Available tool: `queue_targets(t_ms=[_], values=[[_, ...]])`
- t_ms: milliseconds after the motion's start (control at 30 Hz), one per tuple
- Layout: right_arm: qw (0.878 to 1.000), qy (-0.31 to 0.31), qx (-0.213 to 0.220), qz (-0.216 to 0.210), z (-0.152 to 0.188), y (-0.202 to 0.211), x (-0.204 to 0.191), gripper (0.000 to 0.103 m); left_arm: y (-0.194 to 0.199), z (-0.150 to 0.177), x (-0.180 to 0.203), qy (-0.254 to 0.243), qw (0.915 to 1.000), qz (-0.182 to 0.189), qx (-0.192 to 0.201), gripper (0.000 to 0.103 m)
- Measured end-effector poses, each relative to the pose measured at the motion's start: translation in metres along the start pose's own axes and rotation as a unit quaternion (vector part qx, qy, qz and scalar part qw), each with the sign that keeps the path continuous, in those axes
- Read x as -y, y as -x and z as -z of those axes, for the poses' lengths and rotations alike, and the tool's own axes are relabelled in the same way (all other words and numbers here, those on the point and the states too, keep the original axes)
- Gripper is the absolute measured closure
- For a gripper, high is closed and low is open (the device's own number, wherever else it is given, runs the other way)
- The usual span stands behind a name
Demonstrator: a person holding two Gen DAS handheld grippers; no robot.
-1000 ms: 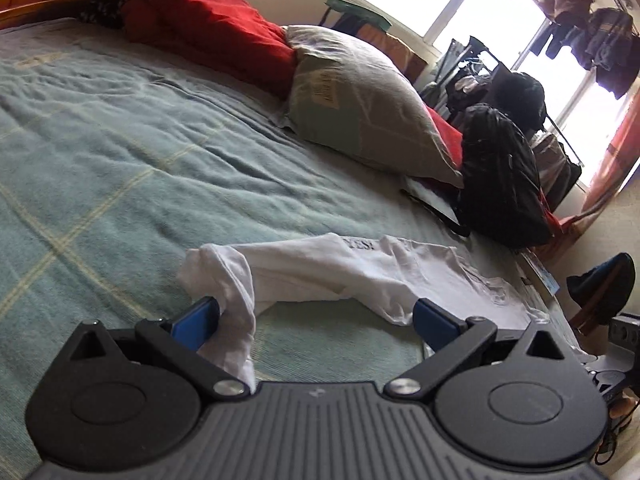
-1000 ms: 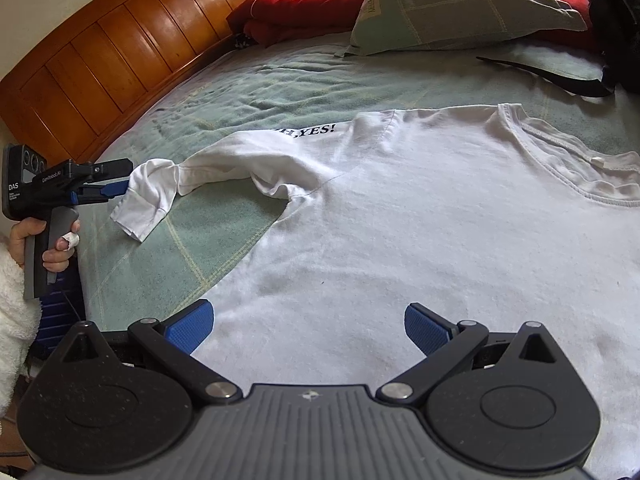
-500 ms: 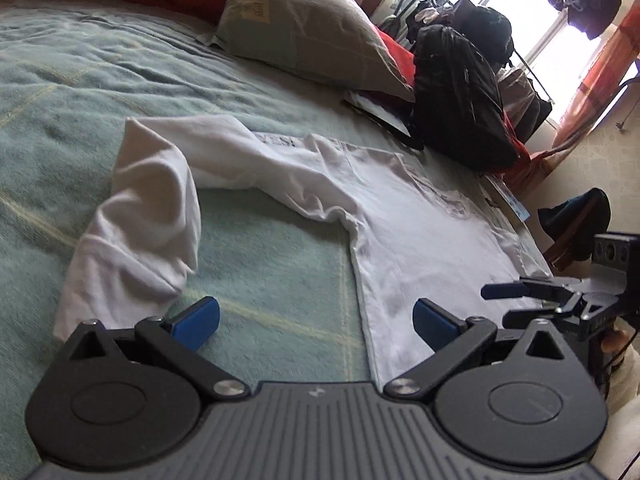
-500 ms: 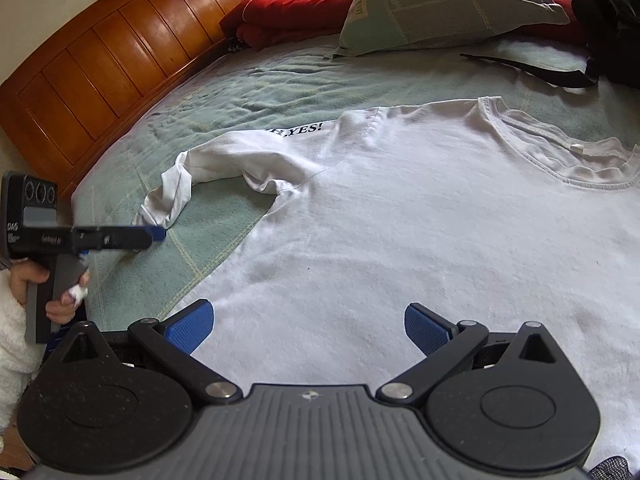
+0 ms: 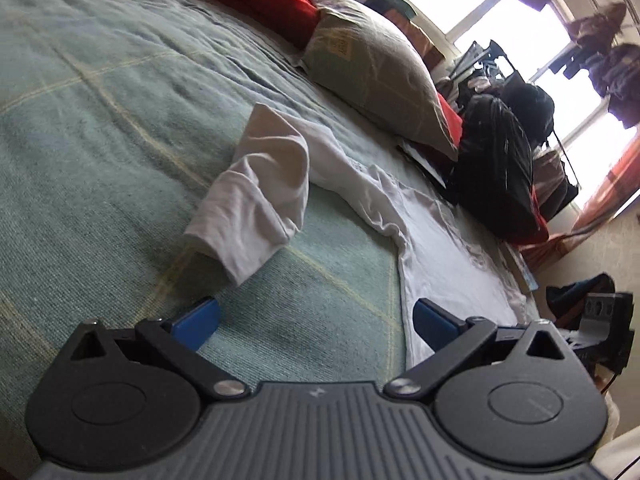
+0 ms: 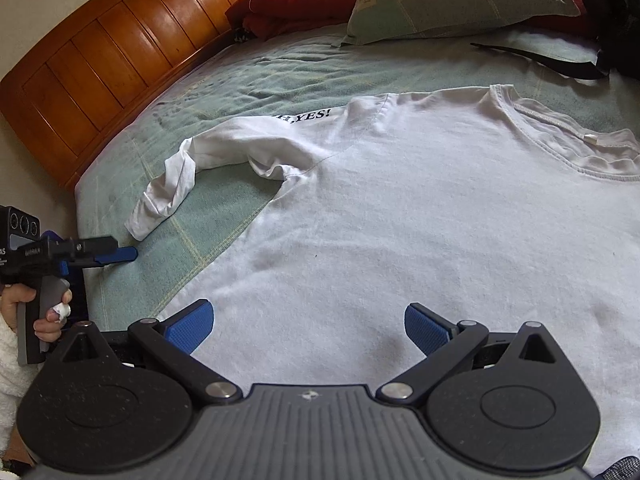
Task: Fold clothes
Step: 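Carry the held sleeve cuff with the left gripper and lay it along the shirt side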
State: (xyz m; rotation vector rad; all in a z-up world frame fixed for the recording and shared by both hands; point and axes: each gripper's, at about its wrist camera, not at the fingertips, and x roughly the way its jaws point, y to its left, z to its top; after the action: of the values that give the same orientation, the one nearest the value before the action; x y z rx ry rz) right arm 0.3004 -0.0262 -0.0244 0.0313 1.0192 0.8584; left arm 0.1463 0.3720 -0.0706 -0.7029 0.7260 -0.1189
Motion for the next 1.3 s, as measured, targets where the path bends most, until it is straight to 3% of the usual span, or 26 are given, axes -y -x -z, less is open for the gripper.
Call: queue_targets(t_ms=[167,367,433,533,600,767,967,1300], values=[[1.000,0.012,-0.015,-0.013,0.003,-0.008,-0.013,0.000,-0.010,-0.016,-0.018,0.053,0.9979,0.017,0.033,0.002],[0.998,0.051,-0.030,-0.027,0.008,-0.012,-0.036,0.000,-0.018,-0.027,-0.036,0.121,0.9891,0.036,0.075,0.007],[0.998,0.054,-0.033,-0.029,0.009,-0.014,-0.038,0.000,-0.017,-0.027,-0.041,0.134,0.9865,0.028,0.089,0.019],[0.998,0.050,-0.037,-0.030,0.010,-0.017,-0.038,0.000,-0.017,-0.026,-0.052,0.158,0.9822,0.015,0.101,0.047],[0.998,0.047,-0.036,-0.030,0.011,-0.017,-0.037,0.000,-0.019,-0.026,-0.054,0.156,0.9830,-0.006,0.097,0.073],[0.998,0.042,-0.034,-0.026,0.010,-0.016,-0.035,0.000,-0.016,-0.035,-0.039,0.099,0.9883,-0.062,0.098,0.097],[0.998,0.043,-0.031,-0.020,0.009,-0.015,-0.034,0.000,0.012,-0.074,-0.021,0.026,0.9840,-0.119,0.130,0.101],[0.999,0.037,-0.030,-0.010,0.007,-0.017,-0.031,0.000,0.037,-0.139,-0.015,-0.037,0.9627,-0.208,0.169,0.101]])
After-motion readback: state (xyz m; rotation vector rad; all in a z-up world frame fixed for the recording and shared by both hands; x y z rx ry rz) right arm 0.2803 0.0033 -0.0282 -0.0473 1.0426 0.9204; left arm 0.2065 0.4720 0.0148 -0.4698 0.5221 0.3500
